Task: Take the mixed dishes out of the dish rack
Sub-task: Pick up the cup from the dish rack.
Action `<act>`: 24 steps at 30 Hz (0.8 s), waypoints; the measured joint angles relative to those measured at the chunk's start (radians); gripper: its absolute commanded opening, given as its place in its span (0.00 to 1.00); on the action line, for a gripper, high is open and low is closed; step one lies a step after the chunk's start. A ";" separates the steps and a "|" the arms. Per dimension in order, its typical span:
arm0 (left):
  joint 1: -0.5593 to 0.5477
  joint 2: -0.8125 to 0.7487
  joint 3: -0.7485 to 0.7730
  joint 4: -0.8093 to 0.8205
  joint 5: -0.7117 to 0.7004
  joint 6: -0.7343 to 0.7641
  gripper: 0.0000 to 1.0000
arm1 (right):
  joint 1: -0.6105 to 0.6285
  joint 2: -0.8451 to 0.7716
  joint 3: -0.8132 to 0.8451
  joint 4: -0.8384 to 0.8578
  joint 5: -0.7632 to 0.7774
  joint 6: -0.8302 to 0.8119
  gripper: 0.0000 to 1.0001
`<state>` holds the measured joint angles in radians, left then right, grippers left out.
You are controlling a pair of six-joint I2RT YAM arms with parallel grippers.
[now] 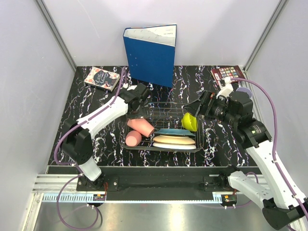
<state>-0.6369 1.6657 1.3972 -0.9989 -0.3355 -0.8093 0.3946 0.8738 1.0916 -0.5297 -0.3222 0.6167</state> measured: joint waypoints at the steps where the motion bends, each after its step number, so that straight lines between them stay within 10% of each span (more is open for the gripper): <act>1: 0.000 0.000 0.005 0.006 -0.003 0.021 0.99 | 0.000 -0.001 0.000 -0.002 0.000 -0.001 0.96; 24: -0.021 0.170 -0.018 0.025 0.079 -0.274 0.89 | 0.000 -0.013 -0.042 -0.033 0.026 -0.027 0.96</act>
<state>-0.6575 1.8359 1.3792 -0.9737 -0.2562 -1.0832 0.3946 0.8608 1.0500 -0.5629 -0.2962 0.5896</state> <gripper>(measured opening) 0.939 0.957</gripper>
